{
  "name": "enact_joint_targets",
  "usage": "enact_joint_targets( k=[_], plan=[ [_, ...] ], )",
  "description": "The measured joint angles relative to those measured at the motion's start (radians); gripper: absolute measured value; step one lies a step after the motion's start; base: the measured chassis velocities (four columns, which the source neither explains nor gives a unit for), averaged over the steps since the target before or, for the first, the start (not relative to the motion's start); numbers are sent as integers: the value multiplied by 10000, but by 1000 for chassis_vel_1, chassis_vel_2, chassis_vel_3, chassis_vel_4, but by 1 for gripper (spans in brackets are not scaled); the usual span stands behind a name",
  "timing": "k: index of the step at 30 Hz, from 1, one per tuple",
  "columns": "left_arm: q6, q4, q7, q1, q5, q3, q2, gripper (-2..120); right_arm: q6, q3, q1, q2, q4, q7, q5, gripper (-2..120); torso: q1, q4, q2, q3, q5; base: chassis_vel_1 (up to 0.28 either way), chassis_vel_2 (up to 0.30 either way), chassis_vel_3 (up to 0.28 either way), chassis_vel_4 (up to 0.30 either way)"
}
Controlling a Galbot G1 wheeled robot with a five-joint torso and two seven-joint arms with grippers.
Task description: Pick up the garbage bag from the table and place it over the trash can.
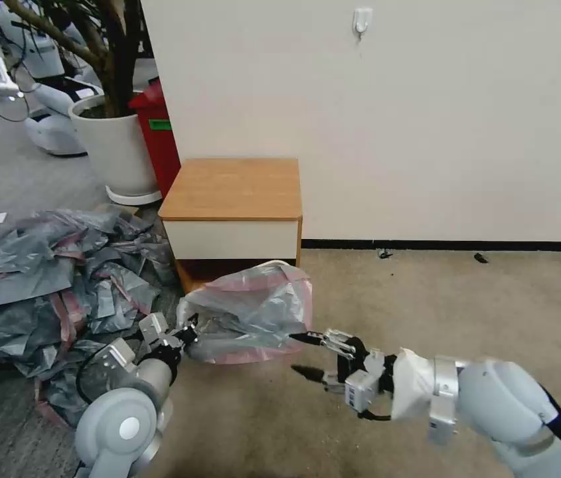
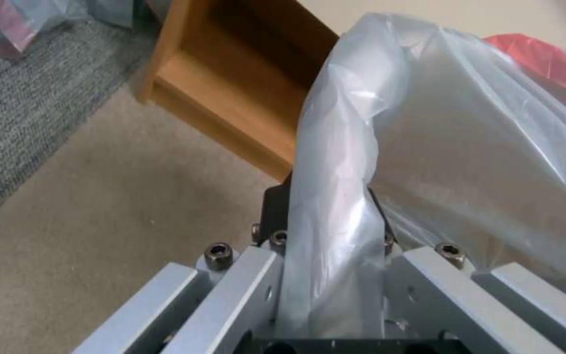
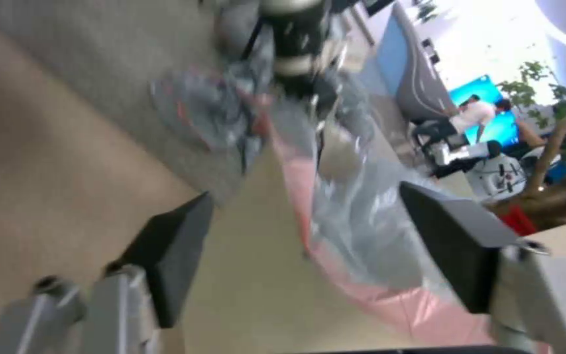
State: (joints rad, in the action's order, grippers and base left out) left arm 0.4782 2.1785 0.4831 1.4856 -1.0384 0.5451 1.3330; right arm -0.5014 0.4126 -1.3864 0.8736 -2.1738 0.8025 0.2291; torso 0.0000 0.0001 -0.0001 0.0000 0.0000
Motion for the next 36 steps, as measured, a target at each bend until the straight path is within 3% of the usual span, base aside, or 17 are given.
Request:
enact_joint_targets(
  k=[2, 4, 5, 9, 10, 12, 14, 15, 21, 29, 36],
  plan=[
    [-11, -1, -15, 2, 4, -32, -39, 4, 596, 158, -253, -26, -54, -29, -1749, 86, 0, -1, 0, 0, 0, 0, 0, 0, 0],
    [-43, -1, -76, 23, 6, -64, -105, 4, 1480, 195, -455, 48, -150, -768, -3402, 96, 0, -1, 0, 0, -1, 0, 0, 0, 0],
    [-43, -1, -76, 23, 6, -64, -105, 4, 1480, 195, -455, 48, -150, -768, -3402, 96, 0, -1, 0, 0, -1, 0, 0, 0, 0],
    [-142, 65, -242, 60, 31, -81, -232, 4, 4094, -312, -662, 528, -378, -5011, -5656, 100, 0, -2, 0, 0, 0, 0, 0, 0, 0],
    [-142, 65, -242, 60, 31, -81, -232, 4, 4094, -312, -662, 528, -378, -5011, -5656, 100, 0, -2, 0, 0, 0, 0, 0, 0, 0],
    [-182, 117, -301, 91, 35, -92, -284, 4, 5118, -556, -648, 640, -357, -6004, -6977, 100, 0, -2, 1, 0, 0, 0, 0, 0, 0],
    [-201, 175, -343, 110, 36, -105, -325, 4, 5695, -892, -500, 653, -71, -6192, -8300, 100, 0, -1, 0, 0, 0, 0, 0, 0, 0],
    [-201, 175, -343, 110, 36, -105, -325, 4, 5695, -892, -500, 653, -71, -6192, -8300, 100, 0, -1, 0, 0, 0, 0, 0, 0, 0],
    [-222, 220, -369, 118, 36, -94, -348, 4, 6404, -1644, -224, 748, -48, -6836, -11839, 100, 0, -1, 0, 0, 0, 0, 0, 0, 0],
    [-228, 220, -407, 162, 46, -116, -305, 4, 6576, -1951, 62, 1008, -116, -7210, -13337, 100, 0, 0, 0, 0, -1, 0, 0, 0, 0],
    [-233, 184, -414, 193, 111, -181, -250, 4, 6545, -2114, 61, 1033, -215, -6957, -13356, 99, 0, -1, 0, 0, -1, 0, 0, 0, 0]
  ],
)
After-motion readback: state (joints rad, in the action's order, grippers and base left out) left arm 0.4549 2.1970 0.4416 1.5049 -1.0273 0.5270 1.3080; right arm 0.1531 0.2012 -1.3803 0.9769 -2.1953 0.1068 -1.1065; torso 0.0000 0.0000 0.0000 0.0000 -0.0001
